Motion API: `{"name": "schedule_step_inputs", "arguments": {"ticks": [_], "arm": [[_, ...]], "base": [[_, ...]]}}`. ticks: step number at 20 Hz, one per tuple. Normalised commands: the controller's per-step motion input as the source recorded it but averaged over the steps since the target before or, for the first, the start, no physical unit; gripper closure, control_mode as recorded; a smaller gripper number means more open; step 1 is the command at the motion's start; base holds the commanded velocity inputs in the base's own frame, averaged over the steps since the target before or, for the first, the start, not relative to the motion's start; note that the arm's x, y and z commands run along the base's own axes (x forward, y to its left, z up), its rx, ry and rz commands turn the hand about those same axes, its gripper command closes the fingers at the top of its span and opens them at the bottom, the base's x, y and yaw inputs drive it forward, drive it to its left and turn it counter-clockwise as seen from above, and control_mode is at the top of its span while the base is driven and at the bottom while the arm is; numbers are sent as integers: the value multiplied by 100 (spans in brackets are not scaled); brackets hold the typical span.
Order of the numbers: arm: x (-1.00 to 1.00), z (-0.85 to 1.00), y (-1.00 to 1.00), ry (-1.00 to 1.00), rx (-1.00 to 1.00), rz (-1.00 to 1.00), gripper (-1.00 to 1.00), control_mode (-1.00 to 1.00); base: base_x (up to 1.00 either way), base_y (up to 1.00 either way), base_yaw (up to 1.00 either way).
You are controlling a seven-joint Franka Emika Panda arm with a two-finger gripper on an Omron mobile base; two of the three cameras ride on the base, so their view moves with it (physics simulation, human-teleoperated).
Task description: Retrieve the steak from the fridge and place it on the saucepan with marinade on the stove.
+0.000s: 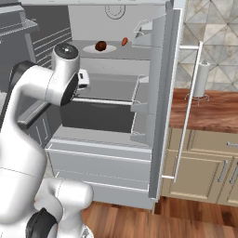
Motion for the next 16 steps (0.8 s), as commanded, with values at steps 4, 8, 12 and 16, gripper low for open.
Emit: {"name": "schedule_step_inputs", "arguments": {"ticks": [4, 8, 12, 16], "arm": [[-6, 0, 25, 3, 0, 8, -100, -100], [-3, 0, 26, 3, 0, 5, -100, -100], [0, 0, 19, 1, 0, 4, -100, -100], [0, 0, 5, 0, 0, 1, -100, -100]], "base": [[0, 0, 0], [0, 0, 0], [0, 0, 0], [0, 0, 0]]}}
